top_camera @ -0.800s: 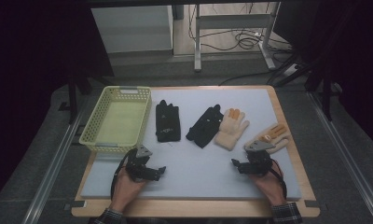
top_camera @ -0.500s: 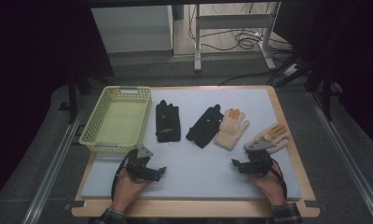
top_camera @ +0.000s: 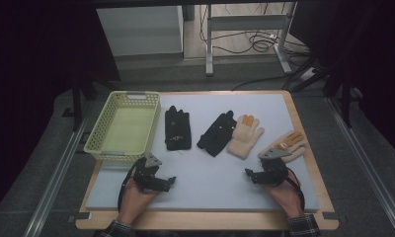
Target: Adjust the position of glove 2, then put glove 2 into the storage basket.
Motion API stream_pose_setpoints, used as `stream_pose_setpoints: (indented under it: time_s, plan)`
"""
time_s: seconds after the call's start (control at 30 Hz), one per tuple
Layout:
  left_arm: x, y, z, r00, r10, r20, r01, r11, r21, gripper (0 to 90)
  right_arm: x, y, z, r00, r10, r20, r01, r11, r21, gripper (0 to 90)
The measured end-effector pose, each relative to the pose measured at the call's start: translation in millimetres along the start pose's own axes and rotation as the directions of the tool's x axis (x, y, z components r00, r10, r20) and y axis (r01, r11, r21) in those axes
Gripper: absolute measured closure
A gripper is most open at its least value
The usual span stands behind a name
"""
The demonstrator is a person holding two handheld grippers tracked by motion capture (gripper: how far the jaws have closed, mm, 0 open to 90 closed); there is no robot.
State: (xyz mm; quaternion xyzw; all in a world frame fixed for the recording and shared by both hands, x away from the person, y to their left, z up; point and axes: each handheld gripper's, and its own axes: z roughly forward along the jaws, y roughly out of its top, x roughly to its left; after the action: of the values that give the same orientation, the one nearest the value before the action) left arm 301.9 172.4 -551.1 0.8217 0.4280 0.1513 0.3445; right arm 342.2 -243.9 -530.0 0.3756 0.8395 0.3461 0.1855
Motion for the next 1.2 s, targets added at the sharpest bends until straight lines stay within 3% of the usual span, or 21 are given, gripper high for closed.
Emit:
stream_pose_setpoints:
  time_s: [0.47, 0.77, 0.97, 1.2]
  plan:
    - [0.0, -0.1, 0.0, 1.0, -0.002, 0.001, 0.002, 1.0, 0.0, 2.4, 1.2, 1.9, 0.2, 0.9999, 0.004, -0.01, -0.004, 1.0, 0.002, 21.7]
    - [-0.1, -0.2, 0.0, 1.0, -0.001, 0.0, 0.001, 1.0, -0.001, 2.4, 3.9, 11.0, 2.0, 0.9988, 0.02, -0.045, -0.02, 1.0, 0.009, 21.8]
    - [-0.1, -0.2, 0.0, 1.0, -0.001, 0.0, 0.001, 1.0, -0.001, 2.4, 5.3, 26.3, 6.9, 0.9954, 0.05, -0.082, -0.05, 0.999, -0.002, 20.4]
    - [-0.1, -0.2, -0.1, 1.0, -0.001, 0.001, 0.001, 1.0, -0.001, 2.4, 10.5, 52.5, 13.7, 0.9977, 0.003, -0.068, -0.004, 1.0, -0.02, 22.0]
